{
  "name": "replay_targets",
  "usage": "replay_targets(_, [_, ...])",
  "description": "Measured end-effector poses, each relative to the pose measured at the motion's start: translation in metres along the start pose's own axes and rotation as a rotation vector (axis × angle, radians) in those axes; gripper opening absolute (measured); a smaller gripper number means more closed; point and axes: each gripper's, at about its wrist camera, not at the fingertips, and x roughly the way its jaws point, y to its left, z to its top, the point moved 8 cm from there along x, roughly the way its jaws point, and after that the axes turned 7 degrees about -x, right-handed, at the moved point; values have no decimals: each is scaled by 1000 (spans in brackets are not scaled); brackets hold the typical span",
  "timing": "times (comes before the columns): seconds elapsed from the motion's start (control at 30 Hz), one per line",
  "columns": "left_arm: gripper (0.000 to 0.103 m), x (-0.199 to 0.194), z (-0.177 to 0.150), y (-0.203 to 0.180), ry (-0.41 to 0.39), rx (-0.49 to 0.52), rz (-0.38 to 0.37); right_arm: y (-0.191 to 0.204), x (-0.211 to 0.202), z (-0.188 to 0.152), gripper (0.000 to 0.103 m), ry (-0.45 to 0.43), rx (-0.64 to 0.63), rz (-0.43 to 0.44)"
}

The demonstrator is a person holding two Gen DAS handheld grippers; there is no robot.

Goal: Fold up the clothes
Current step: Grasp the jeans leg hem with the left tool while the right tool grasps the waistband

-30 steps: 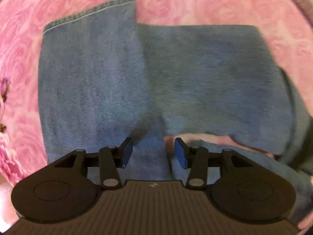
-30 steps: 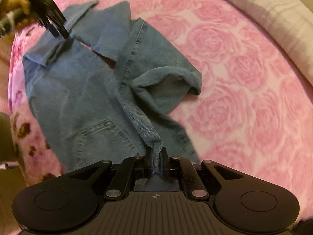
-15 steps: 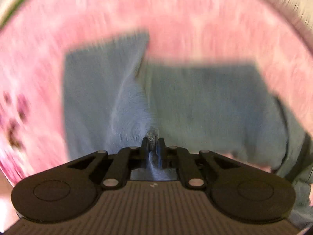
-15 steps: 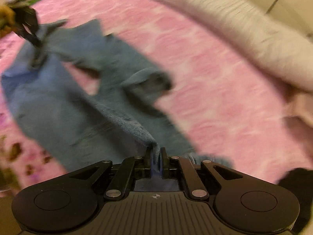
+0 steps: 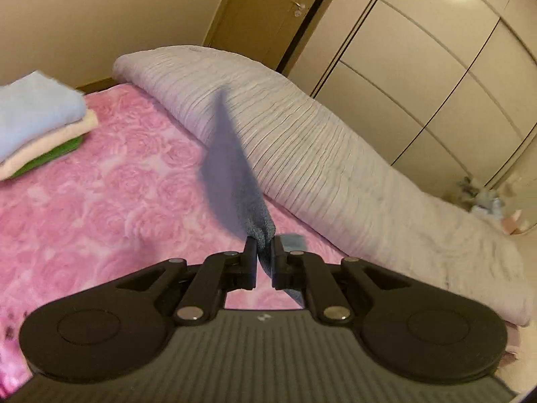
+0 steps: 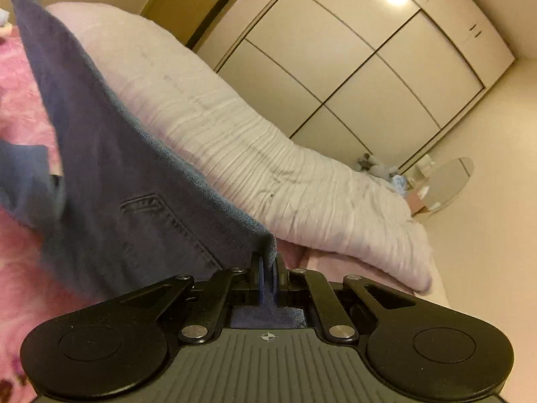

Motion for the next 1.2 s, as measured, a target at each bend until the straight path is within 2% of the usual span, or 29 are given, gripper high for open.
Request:
replay_targets(0.03, [7, -14, -9, 14, 8, -15, 0, 8, -17, -8, 3, 10, -5, 3])
replay_targets(0.07, [7, -21, -24, 36, 44, -30, 36, 21, -32, -19, 3, 38, -2, 26])
replay_targets(0.13, [8, -25, -65, 94, 160, -59, 164, 52, -61, -46, 3, 106, 0, 94])
replay_targets(0.17, [11, -28, -85, 123, 218, -73, 229, 75, -72, -65, 3, 172, -2, 138])
replay_targets(0.2, [8, -31, -105, 151, 276, -87, 293, 97, -83, -84, 5, 239, -4, 182])
replay_targets(0.27, [8, -36, -134, 195, 358, -80, 407, 152, -99, -130, 6, 465, -28, 333])
replay_targets(0.3, [8, -38, -146, 215, 394, -72, 461, 176, -110, -150, 7, 556, -51, 380])
replay_targets(0.37, [8, -43, -170, 254, 466, -54, 570, 209, -129, -174, 7, 660, -52, 446])
replay_targets(0.4, [8, -45, -176, 266, 485, -52, 590, 215, -134, -178, 8, 688, -16, 448])
replay_targets(0.47, [10, -42, -175, 263, 487, -45, 550, 220, -137, -183, 10, 731, 76, 448])
replay_targets(0.53, [16, -36, -173, 254, 482, -29, 502, 218, -130, -183, 15, 754, 216, 401])
replay_targets(0.6, [23, -28, -170, 240, 469, -3, 456, 214, -121, -184, 30, 773, 369, 340])
replay_targets(0.7, [25, -17, -171, 222, 460, 35, 411, 194, -107, -194, 37, 789, 695, 252])
replay_targets(0.87, [27, -3, -177, 215, 431, 103, 433, 160, -97, -230, 43, 777, 1253, 177])
replay_targets(0.93, [28, 2, -180, 213, 411, 135, 449, 159, -94, -250, 43, 803, 1412, 177])
replay_targets(0.97, [28, 6, -182, 211, 405, 163, 454, 162, -92, -258, 44, 811, 1456, 183])
replay_targets(1.1, [28, 27, -194, 199, 398, 335, 468, 180, -83, -286, 44, 867, 1492, 201])
replay_targets(1.2, [31, 51, -204, 190, 370, 563, 510, 192, -77, -298, 44, 882, 1516, 206])
